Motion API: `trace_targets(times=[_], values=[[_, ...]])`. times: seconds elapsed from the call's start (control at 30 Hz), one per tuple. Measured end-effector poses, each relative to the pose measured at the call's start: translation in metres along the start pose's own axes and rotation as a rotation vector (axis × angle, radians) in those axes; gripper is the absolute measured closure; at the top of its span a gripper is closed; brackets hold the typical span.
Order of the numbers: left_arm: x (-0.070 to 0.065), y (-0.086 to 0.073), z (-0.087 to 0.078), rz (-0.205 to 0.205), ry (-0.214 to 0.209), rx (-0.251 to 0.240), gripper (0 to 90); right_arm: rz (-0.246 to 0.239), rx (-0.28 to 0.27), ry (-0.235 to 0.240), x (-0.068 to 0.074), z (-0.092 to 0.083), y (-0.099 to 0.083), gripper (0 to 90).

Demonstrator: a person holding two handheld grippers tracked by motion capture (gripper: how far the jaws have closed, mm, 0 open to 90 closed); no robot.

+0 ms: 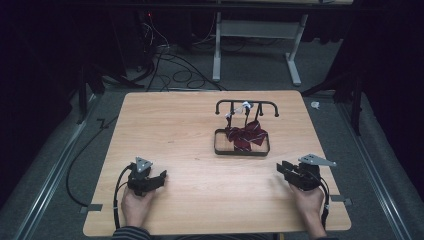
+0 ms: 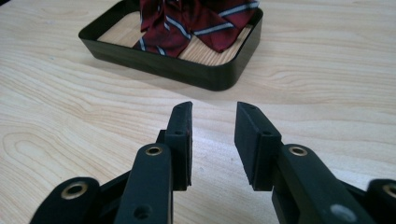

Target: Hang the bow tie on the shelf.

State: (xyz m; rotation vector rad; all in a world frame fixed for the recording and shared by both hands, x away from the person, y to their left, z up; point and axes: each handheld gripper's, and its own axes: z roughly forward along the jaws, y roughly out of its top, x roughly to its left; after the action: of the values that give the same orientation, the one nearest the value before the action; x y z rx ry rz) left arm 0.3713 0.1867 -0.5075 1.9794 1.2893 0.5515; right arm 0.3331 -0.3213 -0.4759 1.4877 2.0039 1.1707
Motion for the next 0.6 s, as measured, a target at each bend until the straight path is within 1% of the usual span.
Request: trace_targets(times=[0.13, 0.2, 0.3, 0.6], values=[[0.0, 0.0, 0.0, 0.0, 0.0, 0.0, 32.2, -0.007, 0.015, -0.007, 0.0, 0.005, -0.003, 68.9], [0.0, 0.0, 0.0, 0.0, 0.0, 0.0, 32.2, -0.001, 0.021, -0.007, 0.001, 0.007, -0.005, 68.9], [0.0, 0.0, 0.0, 0.0, 0.0, 0.0, 32.2, -0.005, 0.03, -0.012, 0.001, 0.011, -0.007, 68.9], [0.0, 0.0, 0.0, 0.0, 0.0, 0.0, 32.2, -0.012, 0.046, -0.024, 0.002, 0.016, -0.01, 68.9]])
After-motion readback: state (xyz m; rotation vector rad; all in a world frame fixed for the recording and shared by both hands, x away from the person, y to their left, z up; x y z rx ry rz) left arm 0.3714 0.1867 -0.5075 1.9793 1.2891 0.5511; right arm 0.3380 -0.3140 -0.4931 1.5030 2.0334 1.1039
